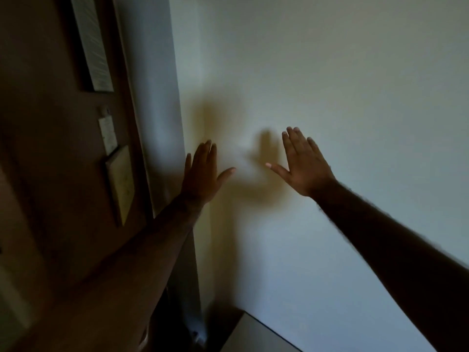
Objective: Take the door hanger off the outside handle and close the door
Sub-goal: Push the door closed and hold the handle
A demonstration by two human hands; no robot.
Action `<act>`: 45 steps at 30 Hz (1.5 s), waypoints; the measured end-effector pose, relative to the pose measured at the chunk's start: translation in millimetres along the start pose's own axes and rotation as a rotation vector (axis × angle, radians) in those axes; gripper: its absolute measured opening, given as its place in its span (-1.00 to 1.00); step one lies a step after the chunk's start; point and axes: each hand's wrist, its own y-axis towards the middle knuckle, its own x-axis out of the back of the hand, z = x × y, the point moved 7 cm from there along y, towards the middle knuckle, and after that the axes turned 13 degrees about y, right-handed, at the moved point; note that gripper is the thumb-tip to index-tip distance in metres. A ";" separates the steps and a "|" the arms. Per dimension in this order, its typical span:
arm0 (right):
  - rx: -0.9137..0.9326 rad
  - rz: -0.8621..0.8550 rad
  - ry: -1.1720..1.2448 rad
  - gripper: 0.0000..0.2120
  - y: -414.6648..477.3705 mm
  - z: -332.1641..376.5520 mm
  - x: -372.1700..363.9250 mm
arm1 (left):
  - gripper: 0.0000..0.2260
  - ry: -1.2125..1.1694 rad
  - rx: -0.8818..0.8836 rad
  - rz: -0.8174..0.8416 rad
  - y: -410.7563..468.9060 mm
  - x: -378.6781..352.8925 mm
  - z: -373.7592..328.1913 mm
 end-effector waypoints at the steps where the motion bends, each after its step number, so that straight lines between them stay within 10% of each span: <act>1: 0.019 -0.024 -0.009 -0.03 5.4 7.3 20.2 | -0.19 0.006 0.002 -0.034 5.1 21.4 1.6; 14: 0.093 -0.020 0.053 -0.01 12.5 36.5 17.1 | -0.10 0.245 -0.079 -0.044 16.2 57.9 12.5; 30: 0.364 0.285 0.415 0.01 -36.1 225.6 -171.3 | -0.04 0.885 0.025 0.437 -130.3 100.1 128.5; 45: 0.503 0.587 0.648 0.00 -89.2 371.3 -287.6 | -0.12 1.201 -0.167 0.423 -170.5 103.2 208.6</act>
